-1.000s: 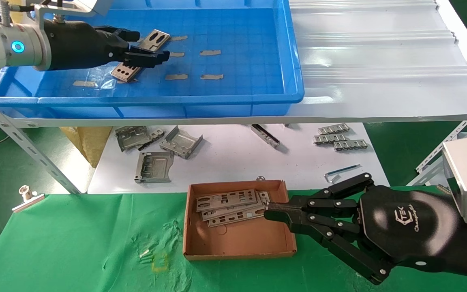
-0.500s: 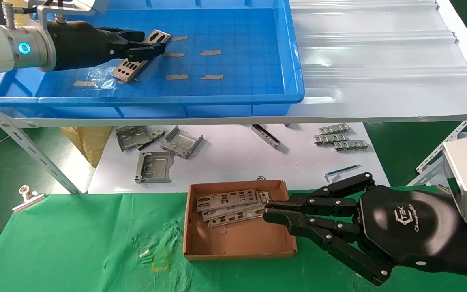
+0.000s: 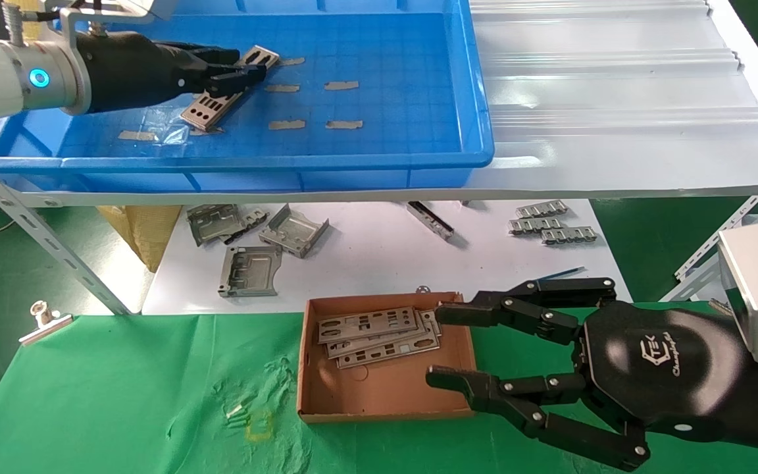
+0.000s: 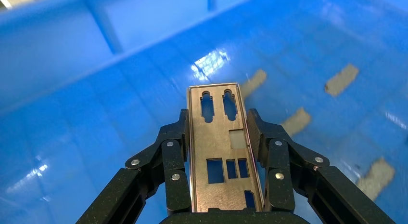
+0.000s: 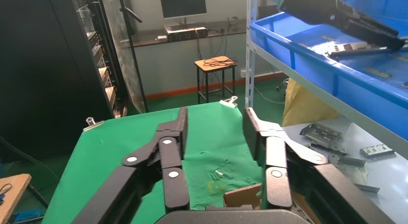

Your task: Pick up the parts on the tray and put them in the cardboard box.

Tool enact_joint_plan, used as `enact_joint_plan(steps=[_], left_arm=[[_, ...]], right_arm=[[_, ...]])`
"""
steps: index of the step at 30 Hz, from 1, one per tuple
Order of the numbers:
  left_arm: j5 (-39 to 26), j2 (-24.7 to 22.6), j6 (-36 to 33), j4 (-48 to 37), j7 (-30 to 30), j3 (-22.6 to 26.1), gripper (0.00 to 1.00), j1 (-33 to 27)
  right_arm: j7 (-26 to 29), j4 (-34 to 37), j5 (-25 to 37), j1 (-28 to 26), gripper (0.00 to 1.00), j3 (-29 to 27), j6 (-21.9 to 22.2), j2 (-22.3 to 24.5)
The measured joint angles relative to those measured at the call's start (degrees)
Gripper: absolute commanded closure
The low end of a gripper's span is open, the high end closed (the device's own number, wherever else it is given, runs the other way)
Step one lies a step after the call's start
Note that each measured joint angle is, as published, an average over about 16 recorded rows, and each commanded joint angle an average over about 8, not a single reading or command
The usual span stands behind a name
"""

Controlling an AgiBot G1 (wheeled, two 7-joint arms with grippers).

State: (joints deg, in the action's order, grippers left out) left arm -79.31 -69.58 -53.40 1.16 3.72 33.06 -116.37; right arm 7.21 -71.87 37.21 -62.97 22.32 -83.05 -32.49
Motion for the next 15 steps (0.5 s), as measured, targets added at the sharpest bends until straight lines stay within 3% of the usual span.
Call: enact_joint_plan(steps=[15], left_arm=[[1.13,0.8,-3.01,0.64,-2.18,-0.78,1.0,-2.02]], right_arm=[[0.0,0.0,0.0,0.0,0.0,0.0,0.0,0.0]])
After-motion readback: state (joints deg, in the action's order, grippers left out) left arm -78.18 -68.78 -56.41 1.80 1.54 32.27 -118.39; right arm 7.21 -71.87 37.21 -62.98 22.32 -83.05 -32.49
